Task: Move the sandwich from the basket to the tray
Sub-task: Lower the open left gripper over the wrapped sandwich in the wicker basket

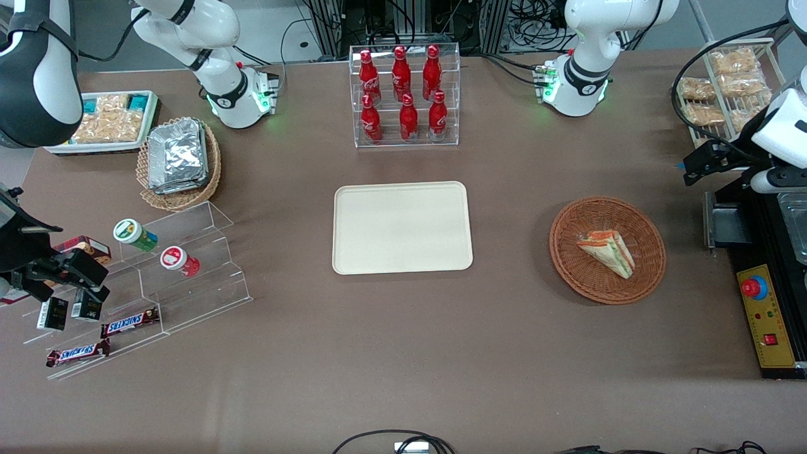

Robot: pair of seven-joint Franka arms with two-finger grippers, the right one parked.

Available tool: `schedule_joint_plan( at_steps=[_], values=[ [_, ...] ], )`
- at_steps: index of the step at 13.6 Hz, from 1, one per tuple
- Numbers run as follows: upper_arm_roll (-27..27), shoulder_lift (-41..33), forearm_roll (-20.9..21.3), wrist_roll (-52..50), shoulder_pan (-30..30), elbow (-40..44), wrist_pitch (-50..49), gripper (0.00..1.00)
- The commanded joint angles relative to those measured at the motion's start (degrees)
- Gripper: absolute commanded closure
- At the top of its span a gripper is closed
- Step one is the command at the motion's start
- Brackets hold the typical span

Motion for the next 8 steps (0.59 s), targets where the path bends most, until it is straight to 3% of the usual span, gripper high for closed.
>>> schedule_joint_plan(
  at_steps=[1,5,8],
  values=[
    [-0.4,1.3,0.2,0.5,0.3,2.0,-0.8,0.00],
    [-0.4,5.1,0.2,-0.5,0.3,2.8,0.2,0.00],
    [-0.4,6.2,0.6,-3.2,0.3,-1.3,4.4,0.00]
  ],
)
